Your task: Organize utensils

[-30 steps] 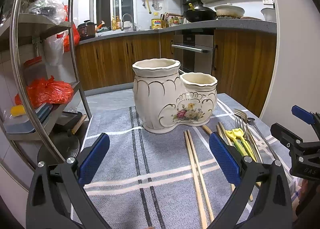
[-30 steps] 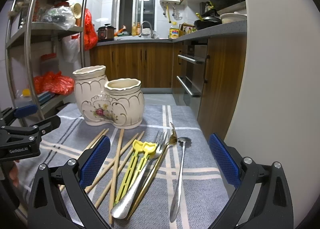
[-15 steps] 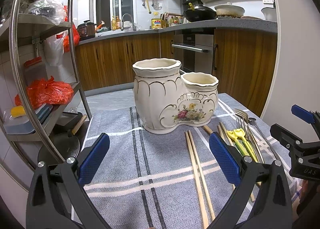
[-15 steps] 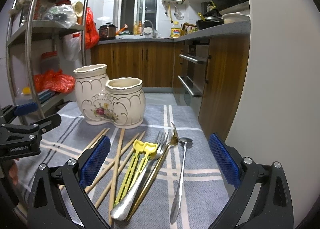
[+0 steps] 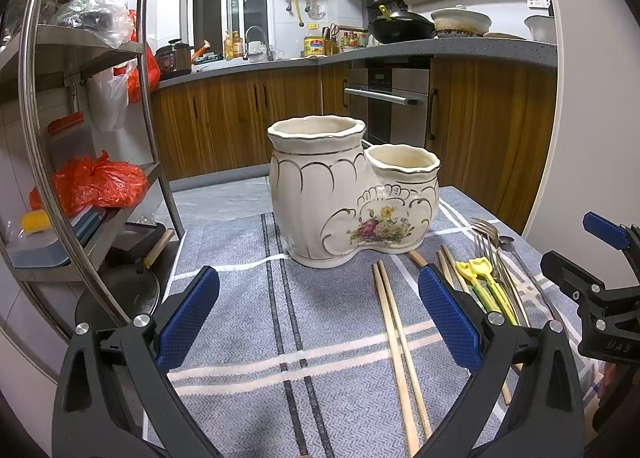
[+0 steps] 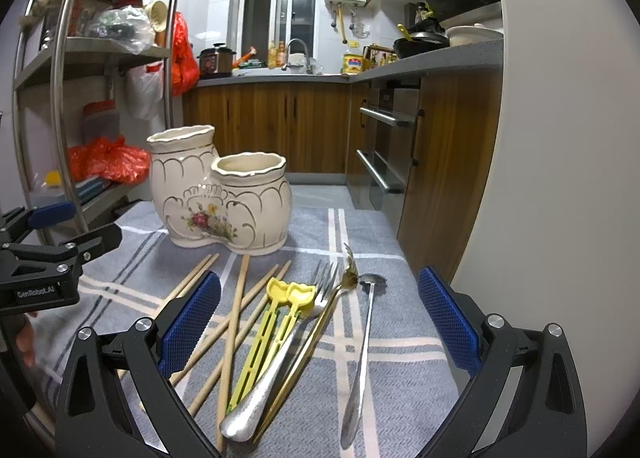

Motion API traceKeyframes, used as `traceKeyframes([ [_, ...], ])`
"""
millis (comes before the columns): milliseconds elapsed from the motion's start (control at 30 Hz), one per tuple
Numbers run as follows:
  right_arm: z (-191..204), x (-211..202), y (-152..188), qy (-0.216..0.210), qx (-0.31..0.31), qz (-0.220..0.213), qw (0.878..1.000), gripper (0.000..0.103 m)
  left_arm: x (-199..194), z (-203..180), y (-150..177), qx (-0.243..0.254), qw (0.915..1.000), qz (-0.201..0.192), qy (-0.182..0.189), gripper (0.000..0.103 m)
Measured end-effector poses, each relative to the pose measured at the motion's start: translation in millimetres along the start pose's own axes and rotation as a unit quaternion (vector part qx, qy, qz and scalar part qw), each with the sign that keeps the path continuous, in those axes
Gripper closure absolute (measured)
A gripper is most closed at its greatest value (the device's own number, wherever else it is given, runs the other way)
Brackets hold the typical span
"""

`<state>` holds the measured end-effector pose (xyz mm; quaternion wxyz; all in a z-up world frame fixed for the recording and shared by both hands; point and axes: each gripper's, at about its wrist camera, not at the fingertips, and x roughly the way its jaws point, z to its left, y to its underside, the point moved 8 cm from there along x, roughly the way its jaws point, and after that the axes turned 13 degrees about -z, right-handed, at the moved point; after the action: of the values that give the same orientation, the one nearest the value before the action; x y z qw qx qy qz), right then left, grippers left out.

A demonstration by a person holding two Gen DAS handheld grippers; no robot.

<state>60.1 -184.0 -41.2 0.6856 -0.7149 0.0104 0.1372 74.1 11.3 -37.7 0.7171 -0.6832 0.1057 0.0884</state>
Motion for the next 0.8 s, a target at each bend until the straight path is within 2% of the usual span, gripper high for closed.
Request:
traceKeyframes([
  [600,0,0,0,-0.001,-0.001,0.001,1.0,0.005,4,12,-1,0.0,1.0,0.001,0.001,0.005],
  [633,0,0,0,0.0,-0.002,0.001,1.0,0.005,1,1,0,0.001,1.0,0.001,-0.001,0.005],
  [800,0,0,0,0.0,-0.002,0.002,1.0,0.005,1,1,1,0.0,1.0,0.002,-0.001,0.005],
])
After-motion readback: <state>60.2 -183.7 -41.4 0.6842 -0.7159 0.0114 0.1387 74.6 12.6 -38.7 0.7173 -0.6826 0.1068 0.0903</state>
